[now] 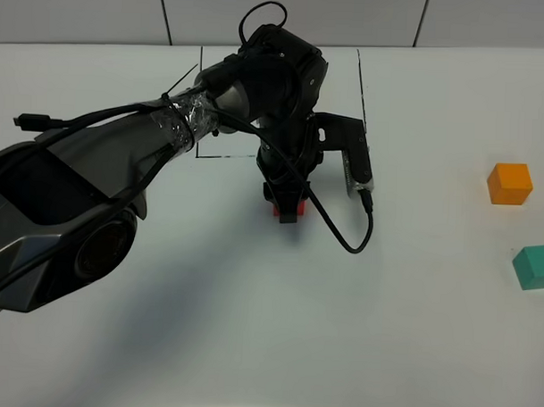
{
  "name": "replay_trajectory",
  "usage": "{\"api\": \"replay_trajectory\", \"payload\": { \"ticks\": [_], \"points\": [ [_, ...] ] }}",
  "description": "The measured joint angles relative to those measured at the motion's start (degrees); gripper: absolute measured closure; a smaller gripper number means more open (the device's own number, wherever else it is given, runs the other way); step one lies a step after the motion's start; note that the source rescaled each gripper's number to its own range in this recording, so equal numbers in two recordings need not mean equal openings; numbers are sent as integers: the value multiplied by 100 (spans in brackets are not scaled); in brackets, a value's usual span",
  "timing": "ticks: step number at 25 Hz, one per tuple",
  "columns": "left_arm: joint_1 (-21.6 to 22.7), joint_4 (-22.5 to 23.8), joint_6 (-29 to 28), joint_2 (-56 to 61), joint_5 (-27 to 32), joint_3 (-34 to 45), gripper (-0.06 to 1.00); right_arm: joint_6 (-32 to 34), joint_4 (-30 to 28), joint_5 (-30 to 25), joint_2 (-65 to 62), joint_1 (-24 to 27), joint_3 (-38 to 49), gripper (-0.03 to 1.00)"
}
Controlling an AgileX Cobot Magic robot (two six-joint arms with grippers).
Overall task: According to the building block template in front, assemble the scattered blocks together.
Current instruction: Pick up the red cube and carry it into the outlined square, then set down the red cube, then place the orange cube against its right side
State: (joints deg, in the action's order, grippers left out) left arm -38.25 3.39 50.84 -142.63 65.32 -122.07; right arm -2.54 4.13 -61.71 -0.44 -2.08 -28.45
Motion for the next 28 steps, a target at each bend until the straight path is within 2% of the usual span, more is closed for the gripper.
{"api": "replay_trajectory", "payload": {
  "ticks": [4,6,12,14,15,17,20,25,28],
  "points": [
    [0,12,24,0,0,0,92,0,0,0,0,0,0,22],
    [0,28,30,0,0,0,87,0,0,0,0,0,0,22],
    [0,62,0,133,0,0,20,0,-2,0,0,0,0,22],
    [0,62,-150,283,5,0,3,0,-7,0,0,0,0,22],
    [0,56,-211,376,11,0,-2,0,-8,0,0,0,0,22],
    [0,56,-324,584,11,0,-6,0,-13,0,0,0,0,22],
    [-1,41,-487,888,-54,0,-6,0,-23,0,0,0,0,22],
    [27,185,-1335,1350,-397,0,-5,0,-23,0,0,0,0,22],
    [192,271,-1822,1558,-440,0,-5,0,-23,0,0,0,0,22]
  ]
}}
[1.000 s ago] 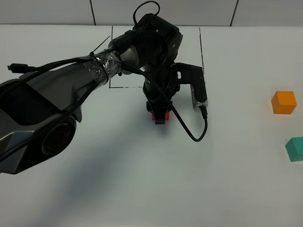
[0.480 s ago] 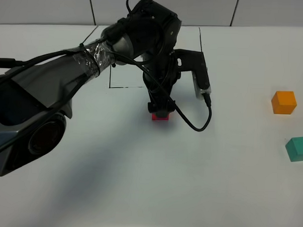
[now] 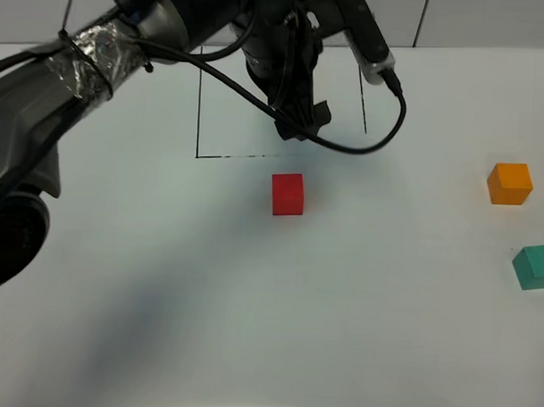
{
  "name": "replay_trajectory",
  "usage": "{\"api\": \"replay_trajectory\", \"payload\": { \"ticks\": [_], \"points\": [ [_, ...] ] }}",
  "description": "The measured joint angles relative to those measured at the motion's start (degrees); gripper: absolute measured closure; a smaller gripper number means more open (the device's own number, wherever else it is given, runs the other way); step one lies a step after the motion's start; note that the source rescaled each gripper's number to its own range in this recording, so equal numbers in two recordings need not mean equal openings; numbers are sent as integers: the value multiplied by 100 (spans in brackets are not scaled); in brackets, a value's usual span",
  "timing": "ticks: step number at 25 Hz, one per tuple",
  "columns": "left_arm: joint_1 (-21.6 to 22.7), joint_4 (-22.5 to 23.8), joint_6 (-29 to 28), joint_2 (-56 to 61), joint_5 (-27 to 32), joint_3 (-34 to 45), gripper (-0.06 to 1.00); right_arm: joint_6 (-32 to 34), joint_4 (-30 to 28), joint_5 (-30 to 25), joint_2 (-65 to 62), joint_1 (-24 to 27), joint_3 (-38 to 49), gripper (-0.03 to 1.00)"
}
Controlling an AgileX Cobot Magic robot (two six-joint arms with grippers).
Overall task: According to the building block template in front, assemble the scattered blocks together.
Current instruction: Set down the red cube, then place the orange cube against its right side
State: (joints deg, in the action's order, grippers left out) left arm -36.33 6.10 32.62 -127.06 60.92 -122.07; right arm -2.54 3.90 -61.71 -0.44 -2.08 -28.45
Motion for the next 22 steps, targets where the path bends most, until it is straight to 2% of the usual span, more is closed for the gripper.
{"api": "replay_trajectory", "payload": {
  "ticks": [6,11,15,20,22],
  "points": [
    [712,-233,-1255,248,66,0,-5,0,0,0,0,0,0,22],
    [1416,-447,-1838,362,613,0,-4,2,0,0,0,0,0,22],
    [1987,-854,-2025,512,734,0,-4,2,0,0,0,0,0,22],
    [2440,-961,-2155,751,734,60,-2,2,0,0,0,0,0,22],
    [2548,-948,-2161,935,734,344,-2,2,0,0,0,0,0,22]
  ]
}}
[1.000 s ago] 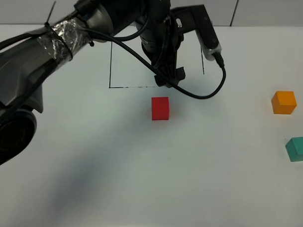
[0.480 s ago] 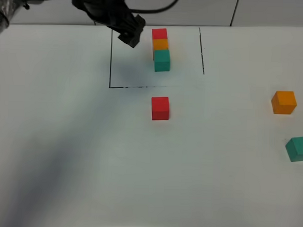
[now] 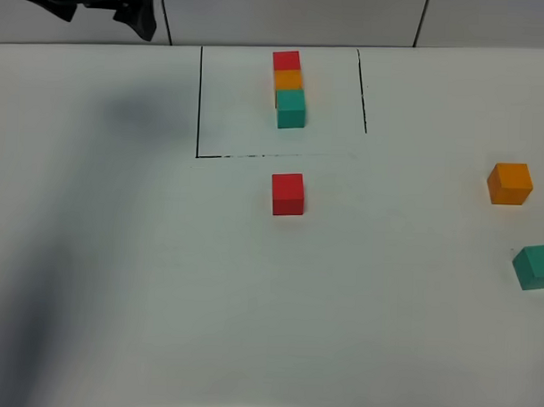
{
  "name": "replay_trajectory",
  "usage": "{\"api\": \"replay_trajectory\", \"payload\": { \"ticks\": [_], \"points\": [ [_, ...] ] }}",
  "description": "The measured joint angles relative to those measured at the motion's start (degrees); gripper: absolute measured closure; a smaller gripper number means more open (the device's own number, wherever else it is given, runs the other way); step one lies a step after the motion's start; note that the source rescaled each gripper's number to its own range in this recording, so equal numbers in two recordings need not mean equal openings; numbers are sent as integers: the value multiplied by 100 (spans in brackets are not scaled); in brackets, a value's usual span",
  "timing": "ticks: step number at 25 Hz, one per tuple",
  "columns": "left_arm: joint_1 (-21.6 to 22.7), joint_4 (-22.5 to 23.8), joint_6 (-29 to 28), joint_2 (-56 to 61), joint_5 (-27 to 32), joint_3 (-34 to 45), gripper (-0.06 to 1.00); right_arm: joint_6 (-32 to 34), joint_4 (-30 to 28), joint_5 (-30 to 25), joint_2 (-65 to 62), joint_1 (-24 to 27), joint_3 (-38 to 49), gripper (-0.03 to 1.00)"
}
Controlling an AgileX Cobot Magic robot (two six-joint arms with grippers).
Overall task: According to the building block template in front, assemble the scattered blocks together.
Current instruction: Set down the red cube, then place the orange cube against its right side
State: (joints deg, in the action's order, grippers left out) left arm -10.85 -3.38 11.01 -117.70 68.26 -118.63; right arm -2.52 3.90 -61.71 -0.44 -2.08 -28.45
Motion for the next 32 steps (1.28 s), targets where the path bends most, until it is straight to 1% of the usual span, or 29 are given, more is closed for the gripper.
{"api": "replay_trajectory", "payload": {
  "ticks": [4,8,13,15,19,22,24,32],
  "points": [
    [206,0,0,580,-56,962,-2,0,0,0,0,0,0,22],
    [394,46,0,1356,-533,2148,-2,0,0,0,0,0,0,22],
    [387,93,10,2520,-1178,3397,-2,12,0,0,0,0,0,22],
    [387,93,10,2977,-1330,3841,-2,22,0,0,0,0,0,22],
    [387,93,-101,3900,-1464,4571,-2,22,0,0,0,0,0,22],
    [387,93,-349,4523,-1544,4974,-2,22,-1,0,0,0,0,22],
    [387,87,-407,4919,-1595,5198,-1,22,-1,0,0,0,0,22],
    [229,46,-493,6386,-1635,6252,5,22,-1,0,0,0,0,22]
  ]
}}
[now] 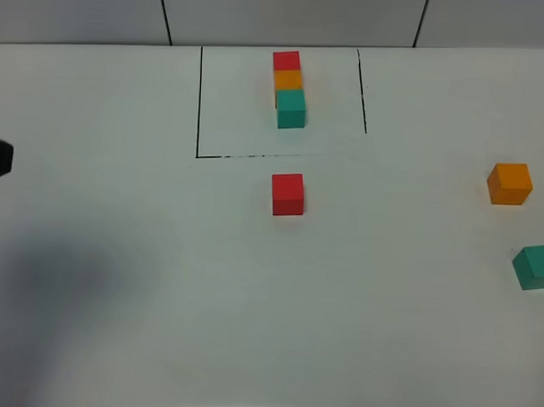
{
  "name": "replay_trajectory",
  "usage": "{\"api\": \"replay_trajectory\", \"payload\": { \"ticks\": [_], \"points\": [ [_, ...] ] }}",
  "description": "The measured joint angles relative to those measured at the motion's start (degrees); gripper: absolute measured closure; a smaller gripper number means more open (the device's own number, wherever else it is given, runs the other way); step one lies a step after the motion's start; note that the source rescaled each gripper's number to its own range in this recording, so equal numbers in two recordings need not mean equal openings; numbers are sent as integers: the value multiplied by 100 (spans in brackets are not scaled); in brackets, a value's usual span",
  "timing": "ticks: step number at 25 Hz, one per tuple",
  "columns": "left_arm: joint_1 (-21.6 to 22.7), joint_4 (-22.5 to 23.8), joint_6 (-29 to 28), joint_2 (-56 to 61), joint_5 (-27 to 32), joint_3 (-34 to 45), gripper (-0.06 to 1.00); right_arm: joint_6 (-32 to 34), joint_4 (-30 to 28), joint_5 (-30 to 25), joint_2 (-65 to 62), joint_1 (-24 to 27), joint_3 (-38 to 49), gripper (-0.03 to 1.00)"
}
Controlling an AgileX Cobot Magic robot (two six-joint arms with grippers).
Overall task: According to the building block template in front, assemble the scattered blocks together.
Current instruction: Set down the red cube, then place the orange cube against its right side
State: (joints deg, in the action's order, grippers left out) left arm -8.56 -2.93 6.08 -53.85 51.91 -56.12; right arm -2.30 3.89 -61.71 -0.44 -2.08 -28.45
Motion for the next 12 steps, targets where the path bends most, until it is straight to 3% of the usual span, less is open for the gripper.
{"api": "replay_trajectory", "payload": {
  "ticks": [12],
  "points": [
    [-2,-98,-35,2268,10,1274,12,6,0,0,0,0,0,22]
  ]
}}
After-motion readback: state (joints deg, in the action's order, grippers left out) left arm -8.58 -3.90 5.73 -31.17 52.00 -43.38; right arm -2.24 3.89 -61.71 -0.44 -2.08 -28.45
